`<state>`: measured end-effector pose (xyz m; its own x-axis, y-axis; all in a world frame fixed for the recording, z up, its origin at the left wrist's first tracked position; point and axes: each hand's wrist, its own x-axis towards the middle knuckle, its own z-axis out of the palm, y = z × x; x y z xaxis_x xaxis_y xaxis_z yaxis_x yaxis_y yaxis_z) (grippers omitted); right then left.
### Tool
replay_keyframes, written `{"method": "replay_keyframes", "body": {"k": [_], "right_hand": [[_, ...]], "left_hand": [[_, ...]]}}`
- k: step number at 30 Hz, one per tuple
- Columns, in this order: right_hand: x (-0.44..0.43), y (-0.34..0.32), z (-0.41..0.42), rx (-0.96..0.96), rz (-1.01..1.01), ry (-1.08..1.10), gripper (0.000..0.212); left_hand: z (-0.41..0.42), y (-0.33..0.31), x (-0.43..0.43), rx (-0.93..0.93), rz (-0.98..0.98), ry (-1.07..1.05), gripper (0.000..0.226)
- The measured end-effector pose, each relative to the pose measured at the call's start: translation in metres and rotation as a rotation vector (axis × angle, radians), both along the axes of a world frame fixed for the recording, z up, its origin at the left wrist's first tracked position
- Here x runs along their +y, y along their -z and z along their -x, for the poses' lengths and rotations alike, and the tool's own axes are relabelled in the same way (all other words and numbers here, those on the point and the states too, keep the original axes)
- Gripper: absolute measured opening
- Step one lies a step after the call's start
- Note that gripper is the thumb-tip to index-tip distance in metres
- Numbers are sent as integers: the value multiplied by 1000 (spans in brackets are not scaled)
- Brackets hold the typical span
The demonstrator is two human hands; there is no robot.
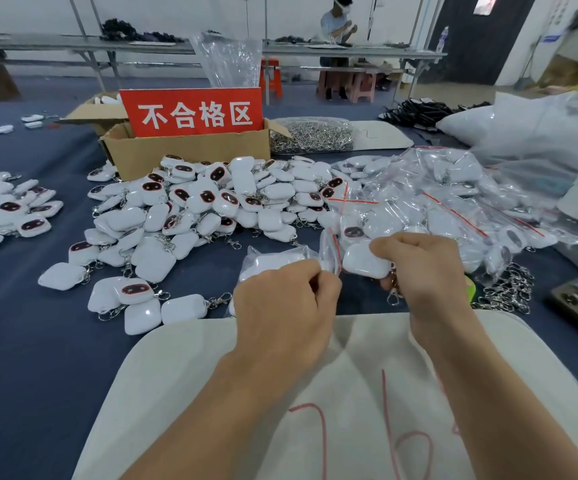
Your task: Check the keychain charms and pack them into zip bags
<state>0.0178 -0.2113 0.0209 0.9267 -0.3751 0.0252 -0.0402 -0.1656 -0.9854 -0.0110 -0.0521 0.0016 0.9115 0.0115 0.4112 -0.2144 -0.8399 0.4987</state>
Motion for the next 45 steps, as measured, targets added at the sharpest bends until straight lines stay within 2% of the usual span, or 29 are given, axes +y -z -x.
{"method": "replay_keyframes", "body": {"k": [3, 8, 13, 15, 19, 20, 23, 25, 27, 30, 31, 33, 35, 37, 39, 42, 45], "right_hand": [[10, 3, 3, 8, 108, -168, 17], [25, 10, 5, -43, 216, -273, 19], [30, 8, 8, 15, -82, -490, 31], [28, 6, 9, 77, 71, -558, 28], [28, 12, 11, 82, 847, -379, 15], [30, 14, 13, 89, 939, -303, 19], [35, 16, 15, 89, 920, -124, 24], [33, 14, 10, 77, 920, -78, 25], [28, 8, 7, 48, 754, 30, 30], [20, 4, 6, -61, 499, 235, 27], [18, 4, 6, -112, 399, 280, 24], [20, 2, 9, -243, 236, 312, 18], [26, 0, 14, -361, 204, 246, 12], [32, 2, 18, -400, 325, 91, 18], [38, 9, 19, -369, 491, -109, 27], [45, 18, 19, -199, 595, -308, 28], [43, 23, 15, -146, 569, -342, 28]], "left_hand": [[1, -1, 0, 0, 44, 58, 43], [1, 0, 1, -89, 187, 196, 37], [-2, 0, 4, -161, 226, 191, 42], [-1, 0, 4, -174, 244, 211, 45], [1, 0, 3, -135, 282, 347, 39], [2, 0, 3, -122, 284, 384, 38], [-1, -5, 12, -102, 267, 431, 36], [-9, -11, 27, -90, 240, 302, 28], [-20, -17, 49, -21, 155, 62, 8], [-28, -29, 88, 188, -154, -272, 19], [-28, -33, 99, 263, -221, -317, 24], [-26, -39, 115, 412, -200, -315, 23], [-23, -46, 123, 552, -157, -271, 19], [-20, -50, 125, 695, -289, -235, 8], [-17, -48, 122, 760, -399, -238, 18], [-18, -45, 119, 736, -399, -255, 17], [-21, -39, 118, 585, -372, -257, 18]]}}
